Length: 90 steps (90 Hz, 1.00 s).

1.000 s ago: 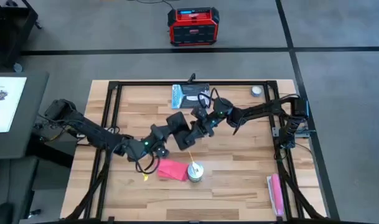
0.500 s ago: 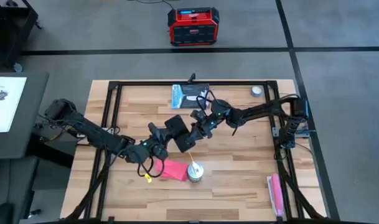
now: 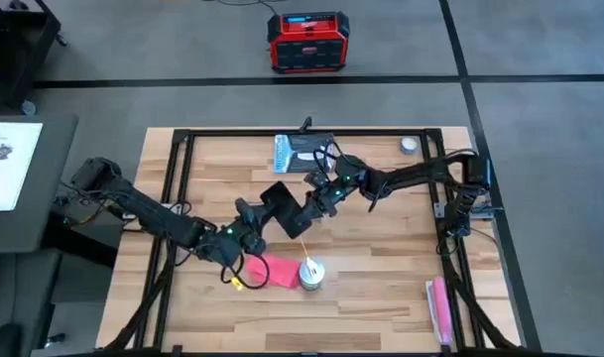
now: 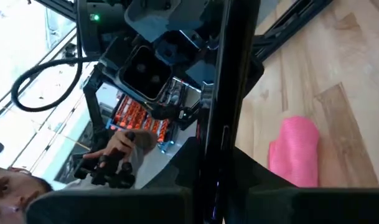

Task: Apply microfiber cloth
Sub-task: Spray the back of the cellphone using the spray bottle

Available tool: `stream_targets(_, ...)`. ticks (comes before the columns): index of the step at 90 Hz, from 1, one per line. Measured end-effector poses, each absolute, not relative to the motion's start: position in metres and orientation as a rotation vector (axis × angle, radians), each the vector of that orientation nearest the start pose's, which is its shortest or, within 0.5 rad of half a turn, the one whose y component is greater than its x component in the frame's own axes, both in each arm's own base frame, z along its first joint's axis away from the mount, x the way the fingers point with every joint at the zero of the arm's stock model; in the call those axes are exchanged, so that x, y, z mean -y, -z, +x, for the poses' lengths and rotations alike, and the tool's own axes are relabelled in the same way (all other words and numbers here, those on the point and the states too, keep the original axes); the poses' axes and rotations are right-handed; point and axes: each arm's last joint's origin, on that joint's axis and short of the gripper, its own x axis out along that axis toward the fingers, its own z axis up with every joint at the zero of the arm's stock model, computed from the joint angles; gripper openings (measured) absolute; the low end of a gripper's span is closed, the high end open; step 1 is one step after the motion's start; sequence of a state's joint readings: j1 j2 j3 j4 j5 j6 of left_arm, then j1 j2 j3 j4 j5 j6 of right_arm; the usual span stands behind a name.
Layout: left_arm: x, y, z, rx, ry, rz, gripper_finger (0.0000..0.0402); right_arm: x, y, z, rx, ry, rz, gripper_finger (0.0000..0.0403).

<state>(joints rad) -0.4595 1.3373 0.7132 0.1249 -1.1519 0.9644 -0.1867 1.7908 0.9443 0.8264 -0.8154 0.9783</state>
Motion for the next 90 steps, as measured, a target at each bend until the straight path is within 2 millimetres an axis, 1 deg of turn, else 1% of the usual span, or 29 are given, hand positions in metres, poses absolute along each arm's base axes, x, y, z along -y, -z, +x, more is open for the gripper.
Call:
stream_targets(5, 0.093, -0.229, 0.248, -0.688, -0.452, 1.357, 0.0110, 0.048, -0.216, 0.370, -0.323, -0.569, 0.949, 0.0018)
stream_targets(13, 0.088, -0.232, 0.251, -0.739, -0.433, 1.510, 0.0110, 0.050, -0.216, 0.370, -0.316, -0.568, 0.938, 0.0018)
stream_targets(17, 0.085, -0.233, 0.252, -0.769, -0.435, 1.559, 0.0110, 0.052, -0.216, 0.370, -0.307, -0.564, 0.936, 0.0018)
stream_targets(32, 0.077, -0.232, 0.255, -0.825, -0.436, 1.620, 0.0110, 0.054, -0.216, 0.370, -0.296, -0.539, 0.941, 0.0018)
stream_targets(40, 0.075, -0.232, 0.255, -0.842, -0.427, 1.652, 0.0110, 0.056, -0.216, 0.369, -0.293, -0.530, 0.942, 0.0018)
stream_targets(46, 0.076, -0.234, 0.255, -0.823, -0.438, 1.639, 0.0110, 0.057, -0.216, 0.369, -0.291, -0.528, 0.939, 0.0018)
stream_targets(60, 0.080, -0.244, 0.258, -0.716, -0.523, 1.510, 0.0113, 0.061, -0.220, 0.369, -0.266, -0.540, 0.918, 0.0017)
stream_targets(78, 0.081, -0.244, 0.257, -0.732, -0.565, 1.485, 0.0133, 0.063, -0.221, 0.369, -0.259, -0.526, 0.927, 0.0017)
stream_targets(90, 0.083, -0.241, 0.255, -0.743, -0.555, 1.487, 0.0138, 0.064, -0.221, 0.368, -0.262, -0.523, 0.932, 0.0017)
